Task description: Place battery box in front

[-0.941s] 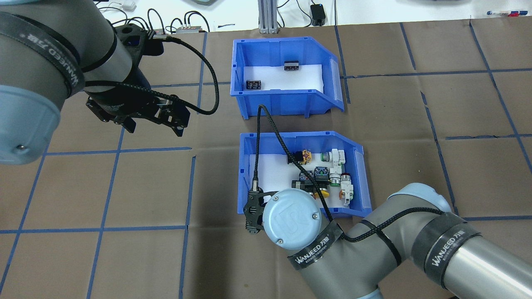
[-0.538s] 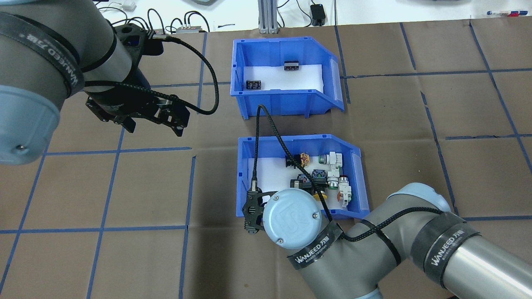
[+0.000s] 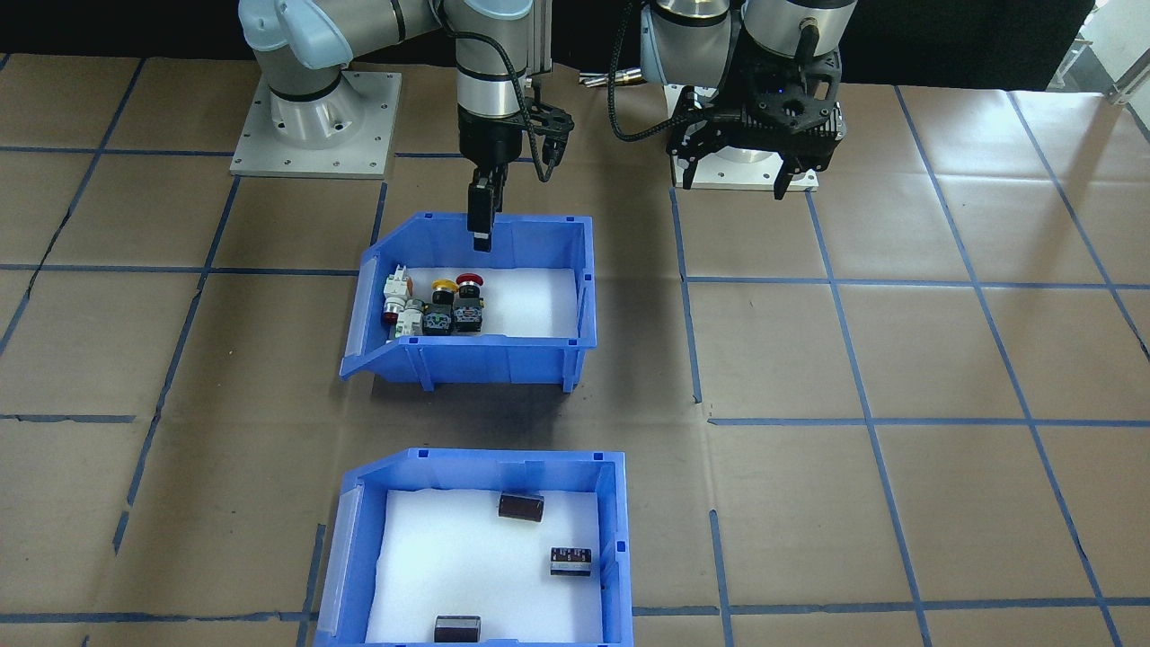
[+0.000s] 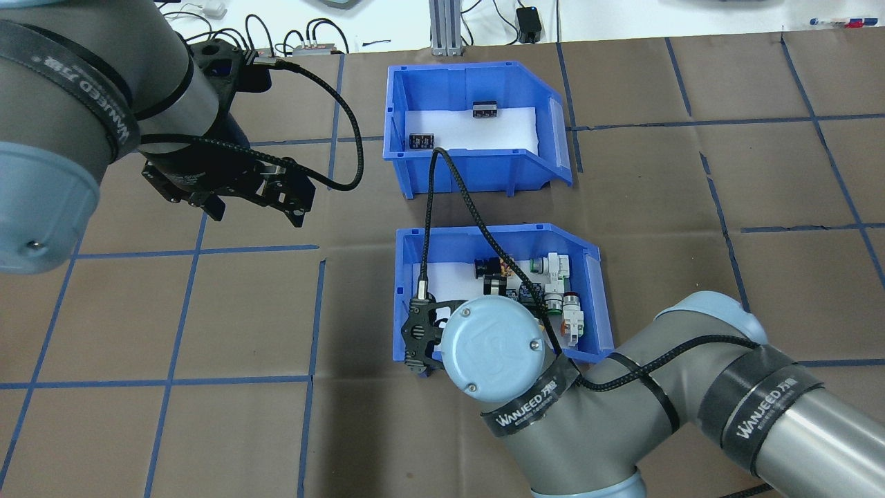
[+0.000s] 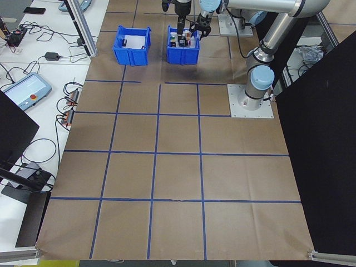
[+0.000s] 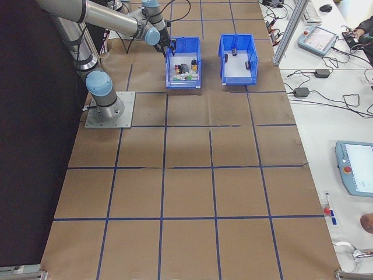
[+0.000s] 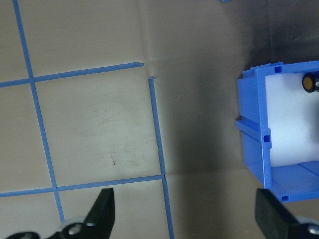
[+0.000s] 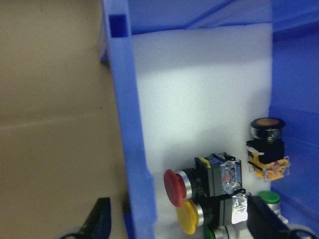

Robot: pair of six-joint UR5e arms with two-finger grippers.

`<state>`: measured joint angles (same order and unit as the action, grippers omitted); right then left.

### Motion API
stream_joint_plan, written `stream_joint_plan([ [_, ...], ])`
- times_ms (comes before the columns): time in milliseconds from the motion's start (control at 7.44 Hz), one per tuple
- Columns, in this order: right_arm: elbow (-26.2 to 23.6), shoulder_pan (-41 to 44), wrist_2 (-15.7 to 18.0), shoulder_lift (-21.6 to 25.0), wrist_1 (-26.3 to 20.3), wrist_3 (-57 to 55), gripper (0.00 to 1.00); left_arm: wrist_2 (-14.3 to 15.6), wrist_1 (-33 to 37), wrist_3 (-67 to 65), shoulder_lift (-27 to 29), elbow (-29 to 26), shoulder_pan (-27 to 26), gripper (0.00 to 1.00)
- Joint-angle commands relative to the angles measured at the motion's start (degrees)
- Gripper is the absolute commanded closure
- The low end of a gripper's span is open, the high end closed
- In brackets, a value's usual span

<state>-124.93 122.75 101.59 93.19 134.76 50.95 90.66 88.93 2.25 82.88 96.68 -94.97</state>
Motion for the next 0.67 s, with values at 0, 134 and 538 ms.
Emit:
stream_joint_plan([
  [0, 6.4, -4.6, 0.0, 1.8, -6.1, -0.2, 0.0, 0.1, -0.7, -0.3, 0.0, 0.0, -0.1, 0.0],
  [134, 10.6, -9.1, -0.2, 2.4, -11.7, -0.3, 0.0, 0.2, -0.6, -0.2, 0.0, 0.0, -0.1, 0.0],
  [538, 21.1, -24.2, -8.5, 2.4, -22.5, -9.4, 0.0, 0.2, -0.8, -0.1, 0.0, 0.0, -0.1, 0.0],
])
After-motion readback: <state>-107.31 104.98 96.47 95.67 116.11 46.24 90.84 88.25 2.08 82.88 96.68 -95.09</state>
